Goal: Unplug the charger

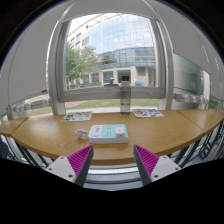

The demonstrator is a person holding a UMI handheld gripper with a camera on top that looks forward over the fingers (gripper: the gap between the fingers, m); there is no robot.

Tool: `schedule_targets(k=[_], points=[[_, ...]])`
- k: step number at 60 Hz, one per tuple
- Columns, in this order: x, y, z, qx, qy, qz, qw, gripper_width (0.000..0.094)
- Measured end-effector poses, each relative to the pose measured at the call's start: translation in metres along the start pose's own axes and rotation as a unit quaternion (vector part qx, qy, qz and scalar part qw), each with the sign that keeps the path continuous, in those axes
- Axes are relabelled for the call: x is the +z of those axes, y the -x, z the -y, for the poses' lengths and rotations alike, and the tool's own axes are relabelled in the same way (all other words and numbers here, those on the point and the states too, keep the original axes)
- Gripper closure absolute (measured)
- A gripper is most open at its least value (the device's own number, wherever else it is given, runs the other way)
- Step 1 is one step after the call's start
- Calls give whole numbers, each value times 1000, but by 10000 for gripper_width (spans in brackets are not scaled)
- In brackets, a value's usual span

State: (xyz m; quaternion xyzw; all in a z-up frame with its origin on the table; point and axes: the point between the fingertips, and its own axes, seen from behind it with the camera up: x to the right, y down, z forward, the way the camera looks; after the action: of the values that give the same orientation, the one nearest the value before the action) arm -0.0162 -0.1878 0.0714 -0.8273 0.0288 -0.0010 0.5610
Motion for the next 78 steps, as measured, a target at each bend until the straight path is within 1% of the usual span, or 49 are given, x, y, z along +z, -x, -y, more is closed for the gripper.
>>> schedule_targets(k=[7,15,18,21,23,29,31,42,46,47,48,50,52,55,57,60,63,66,69,70,71,72,75,78], points=[[55,-16,22,6,-12,-14,1000,142],[107,-27,29,13,0,-29,999,194],[122,-27,32,11,3,-30,1000,242],[135,-30,30,10,8,-39,999,281],[142,-30,28,10,11,-44,999,323],[154,-33,14,11,33,-60,998,522],[156,-30,17,19,23,-54,998,653],[158,-30,16,10,37,-67,997,771],[158,-30,20,18,43,-66,997,790],[156,-30,27,17,38,-64,997,789],[154,-30,41,17,22,-60,998,787],[142,-32,91,12,-39,-54,998,790],[119,-43,147,3,-101,-66,993,790],[89,-59,221,-18,-165,-82,983,790],[70,-72,255,-29,-193,-93,976,792],[58,-95,284,-27,-214,-106,971,791],[59,-116,280,-20,-204,-109,973,790],[70,-138,266,-14,-193,-116,974,790],[90,-155,232,-3,-151,-120,981,791],[99,-158,220,2,-139,-117,983,791],[97,-163,193,4,-134,-112,985,791],[109,-167,191,10,-120,-107,987,791],[134,-175,155,24,-71,-92,993,791],[151,-178,128,34,-49,-76,995,791]])
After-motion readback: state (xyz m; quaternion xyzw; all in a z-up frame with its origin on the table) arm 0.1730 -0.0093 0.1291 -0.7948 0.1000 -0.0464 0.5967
